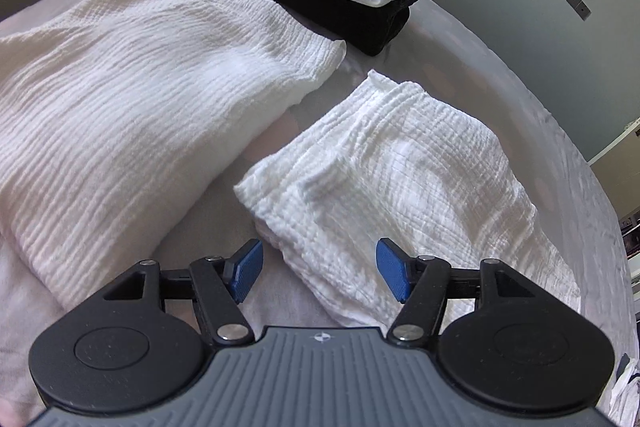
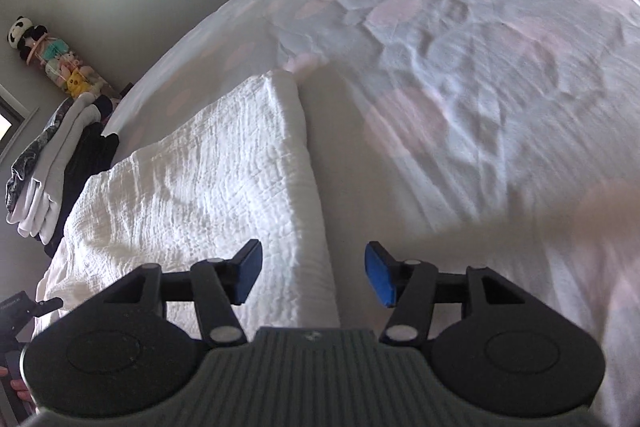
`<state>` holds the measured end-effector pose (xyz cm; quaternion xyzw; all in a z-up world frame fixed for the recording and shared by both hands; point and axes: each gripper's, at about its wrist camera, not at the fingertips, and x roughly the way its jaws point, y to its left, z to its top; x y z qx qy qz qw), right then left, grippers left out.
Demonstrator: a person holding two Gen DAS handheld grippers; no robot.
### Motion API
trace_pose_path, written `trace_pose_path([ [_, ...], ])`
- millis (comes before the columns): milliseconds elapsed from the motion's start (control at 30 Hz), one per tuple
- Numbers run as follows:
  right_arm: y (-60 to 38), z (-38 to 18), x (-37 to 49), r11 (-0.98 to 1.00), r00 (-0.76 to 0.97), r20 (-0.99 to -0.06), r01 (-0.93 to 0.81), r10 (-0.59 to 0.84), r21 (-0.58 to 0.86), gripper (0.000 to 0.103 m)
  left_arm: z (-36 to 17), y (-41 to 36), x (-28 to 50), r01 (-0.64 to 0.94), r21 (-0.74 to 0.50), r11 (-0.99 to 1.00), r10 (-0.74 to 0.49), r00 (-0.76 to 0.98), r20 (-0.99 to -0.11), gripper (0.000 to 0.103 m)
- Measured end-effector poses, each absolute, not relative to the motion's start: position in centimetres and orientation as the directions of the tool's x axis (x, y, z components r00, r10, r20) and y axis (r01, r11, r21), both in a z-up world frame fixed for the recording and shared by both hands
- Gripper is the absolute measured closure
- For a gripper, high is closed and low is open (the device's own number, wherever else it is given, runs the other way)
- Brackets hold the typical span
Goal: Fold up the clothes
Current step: 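Grasp the small folded muslin bundle with both grippers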
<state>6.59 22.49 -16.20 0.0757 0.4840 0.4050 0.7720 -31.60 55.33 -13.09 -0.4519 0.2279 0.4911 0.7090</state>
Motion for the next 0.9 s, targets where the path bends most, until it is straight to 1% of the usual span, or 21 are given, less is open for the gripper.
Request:
trace_pose_path([
  [100, 22.9, -17.0, 6.6, 0.658, 0.181, -0.695, -0.546, 0.696, 0.518, 0.041, -13.6, 55.1, -31.5, -0.89, -0.448, 0.085, 0.469, 0.433, -0.77, 0.029],
  [267, 22.7, -17.4, 6.8, 0.651, 0.17, -0.687, -0.536, 0.706, 0.537, 0.04, -15.0, 55.4, -32.4, -0.844, -0.536, 0.002, 0.438, 0.483, -0.758, 0.027],
  [500, 22.7, -17.6, 6.8, 0.641, 0.161, -0.679, -0.538, 0.716, 0.548, 0.04, -16.3, 56.2, -33.0, -0.815, -0.577, -0.052, 0.458, 0.494, -0.739, 0.027],
  [600, 22.9, -17.9, 7.0, 0.629, 0.145, -0.67, -0.529, 0.728, 0.57, 0.04, -16.8, 56.8, -32.8, -0.82, -0.568, -0.071, 0.459, 0.479, -0.748, 0.027],
  [667, 23.1, -18.3, 7.2, 0.611, 0.121, -0.657, -0.52, 0.744, 0.597, 0.042, -16.9, 57.3, -32.5, -0.83, -0.555, -0.059, 0.475, 0.465, -0.747, 0.028],
  [700, 23.2, -18.5, 7.3, 0.605, 0.111, -0.652, -0.514, 0.75, 0.608, 0.051, -16.8, 57.4, -32.3, -0.835, -0.548, -0.051, 0.483, 0.46, -0.745, 0.03],
  [733, 23.2, -18.7, 7.4, 0.6, 0.102, -0.648, -0.508, 0.755, 0.618, 0.057, -16.8, 57.6, -32.2, -0.842, -0.538, -0.043, 0.489, 0.453, -0.746, 0.032],
  [767, 23.2, -18.9, 7.5, 0.595, 0.093, -0.644, -0.499, 0.759, 0.63, 0.067, -16.8, 57.7, -32.1, -0.849, -0.527, -0.037, 0.492, 0.443, -0.749, 0.042],
  [800, 23.2, -19.1, 7.7, 0.591, 0.085, -0.639, -0.488, 0.764, 0.642, 0.071, -16.9, 57.9, -32.0, -0.856, -0.516, -0.029, 0.496, 0.436, -0.751, 0.054],
  [833, 23.2, -19.2, 7.8, 0.582, 0.074, -0.63, -0.476, 0.773, 0.659, 0.08, -16.9, 58.0, -31.9, -0.86, -0.51, -0.021, 0.497, 0.433, -0.752, 0.061],
  [867, 23.0, -19.3, 7.9, 0.569, 0.066, -0.615, -0.467, 0.786, 0.677, 0.086, -16.9, 58.0, -31.8, -0.861, -0.509, -0.014, 0.497, 0.436, -0.75, 0.068],
  [900, 22.9, -19.3, 7.9, 0.556, 0.062, -0.599, -0.46, 0.798, 0.692, 0.089, -16.9, 58.0, -31.8, -0.858, -0.514, -0.009, 0.498, 0.442, -0.746, 0.077],
])
